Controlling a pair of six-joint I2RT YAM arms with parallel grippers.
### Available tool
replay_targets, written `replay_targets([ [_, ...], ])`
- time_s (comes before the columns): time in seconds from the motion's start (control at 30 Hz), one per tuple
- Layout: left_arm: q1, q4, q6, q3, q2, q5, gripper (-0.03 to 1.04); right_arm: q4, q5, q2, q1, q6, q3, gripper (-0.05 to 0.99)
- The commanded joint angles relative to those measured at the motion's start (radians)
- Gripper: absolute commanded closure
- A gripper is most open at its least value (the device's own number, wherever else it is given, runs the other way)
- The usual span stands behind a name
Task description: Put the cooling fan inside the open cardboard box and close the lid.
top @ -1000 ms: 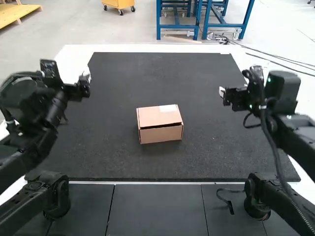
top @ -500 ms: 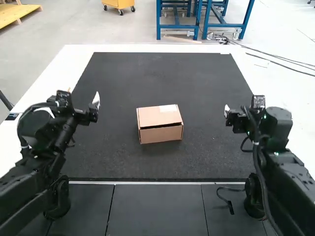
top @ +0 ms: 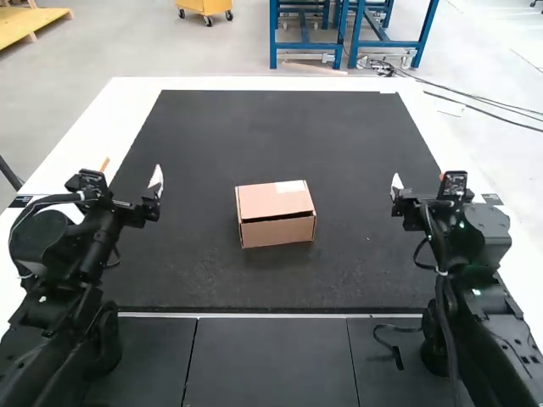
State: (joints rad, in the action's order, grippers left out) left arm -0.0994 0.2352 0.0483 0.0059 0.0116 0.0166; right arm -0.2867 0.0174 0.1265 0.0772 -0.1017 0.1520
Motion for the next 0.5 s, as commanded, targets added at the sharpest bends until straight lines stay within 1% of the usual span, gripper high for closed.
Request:
replay_targets([
  [0.0, 0.09, 0.0, -0.065, -0.007, -0.013, -0.055, 0.05, 0.061, -0.017, -0.126, 0.007, -0.007, -0.152, 0.03],
  [0.03, 0.109, 0.0, -0.071, -0.006, -0.013, -0.063, 0.05, 0.077, -0.007, -0.14, 0.006, 0.003, -0.15, 0.03],
  [0.07, 0.119, -0.002, -0.087, -0.006, -0.013, -0.07, 0.05, 0.07, -0.008, -0.128, 0.004, 0.017, -0.152, 0.03],
  [0.1, 0.121, -0.016, -0.096, -0.006, -0.013, -0.084, 0.05, 0.08, -0.008, -0.122, 0.01, 0.019, -0.152, 0.03],
  [0.13, 0.121, -0.043, -0.096, -0.006, -0.013, -0.084, 0.05, 0.086, -0.008, -0.125, 0.016, 0.023, -0.152, 0.03],
  [0.2, 0.135, -0.109, -0.079, -0.007, -0.013, -0.084, 0.05, 0.104, -0.011, -0.125, 0.035, 0.04, -0.15, 0.03],
  [0.27, 0.147, -0.157, -0.028, -0.007, -0.013, -0.084, 0.05, 0.098, -0.025, -0.126, 0.045, 0.042, -0.152, 0.03],
  [0.3, 0.15, -0.181, -0.028, -0.006, -0.013, -0.084, 0.04, 0.1, -0.027, -0.126, 0.05, 0.057, -0.15, 0.03],
  [0.33, 0.15, -0.208, -0.031, -0.006, -0.013, -0.084, 0.04, 0.103, -0.027, -0.125, 0.058, 0.094, -0.15, 0.03],
  [0.4, 0.152, -0.22, -0.061, -0.006, -0.013, -0.084, 0.04, 0.119, -0.03, -0.125, 0.064, 0.157, -0.152, 0.03],
  [0.47, 0.15, -0.241, -0.071, -0.006, -0.013, -0.084, 0.04, 0.13, -0.039, -0.125, 0.072, 0.16, -0.152, 0.03],
])
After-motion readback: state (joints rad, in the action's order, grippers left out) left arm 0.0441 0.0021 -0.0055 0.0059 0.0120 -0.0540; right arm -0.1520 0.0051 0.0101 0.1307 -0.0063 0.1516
